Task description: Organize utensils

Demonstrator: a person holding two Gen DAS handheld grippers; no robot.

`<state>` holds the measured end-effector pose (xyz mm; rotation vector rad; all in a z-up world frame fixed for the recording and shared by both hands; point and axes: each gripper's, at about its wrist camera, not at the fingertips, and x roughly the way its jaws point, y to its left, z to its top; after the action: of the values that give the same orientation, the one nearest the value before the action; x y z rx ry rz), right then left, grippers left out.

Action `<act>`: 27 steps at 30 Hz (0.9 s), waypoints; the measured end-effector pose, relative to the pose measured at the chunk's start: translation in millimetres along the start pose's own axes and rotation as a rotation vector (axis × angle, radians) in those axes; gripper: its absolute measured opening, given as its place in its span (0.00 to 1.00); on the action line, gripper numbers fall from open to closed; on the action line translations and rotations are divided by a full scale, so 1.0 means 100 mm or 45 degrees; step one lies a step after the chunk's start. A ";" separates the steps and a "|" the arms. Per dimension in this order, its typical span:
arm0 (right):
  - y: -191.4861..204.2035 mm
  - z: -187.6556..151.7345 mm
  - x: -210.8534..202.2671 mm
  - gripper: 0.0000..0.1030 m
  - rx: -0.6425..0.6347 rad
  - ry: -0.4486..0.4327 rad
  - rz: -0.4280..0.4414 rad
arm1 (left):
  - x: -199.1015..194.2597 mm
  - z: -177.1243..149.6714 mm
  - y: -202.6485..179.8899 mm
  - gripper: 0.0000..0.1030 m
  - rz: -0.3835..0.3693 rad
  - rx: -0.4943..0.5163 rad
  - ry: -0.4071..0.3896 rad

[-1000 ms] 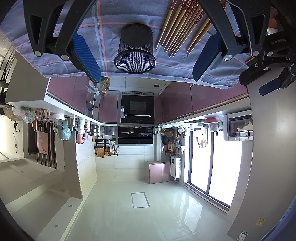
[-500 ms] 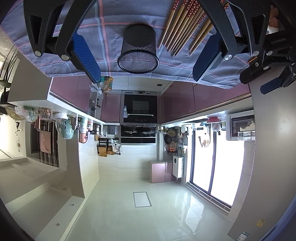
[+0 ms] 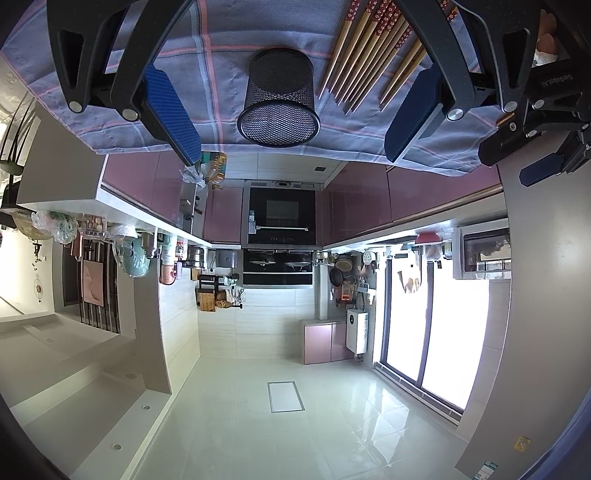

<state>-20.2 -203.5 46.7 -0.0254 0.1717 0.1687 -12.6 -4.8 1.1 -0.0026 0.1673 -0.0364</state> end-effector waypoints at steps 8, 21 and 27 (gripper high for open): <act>0.00 0.01 -0.01 0.94 0.001 -0.001 -0.001 | 0.01 0.00 0.00 0.94 0.000 0.000 0.002; 0.00 0.01 0.01 0.94 0.004 0.004 0.000 | 0.05 -0.02 -0.01 0.94 -0.005 -0.001 0.014; -0.01 -0.01 0.04 0.94 0.007 0.026 0.018 | 0.10 -0.05 -0.01 0.94 -0.010 0.008 0.044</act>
<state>-16.0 -203.4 45.4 -0.0207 0.1925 0.1821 -3.6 -6.4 -5.8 0.0034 0.2015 -0.0445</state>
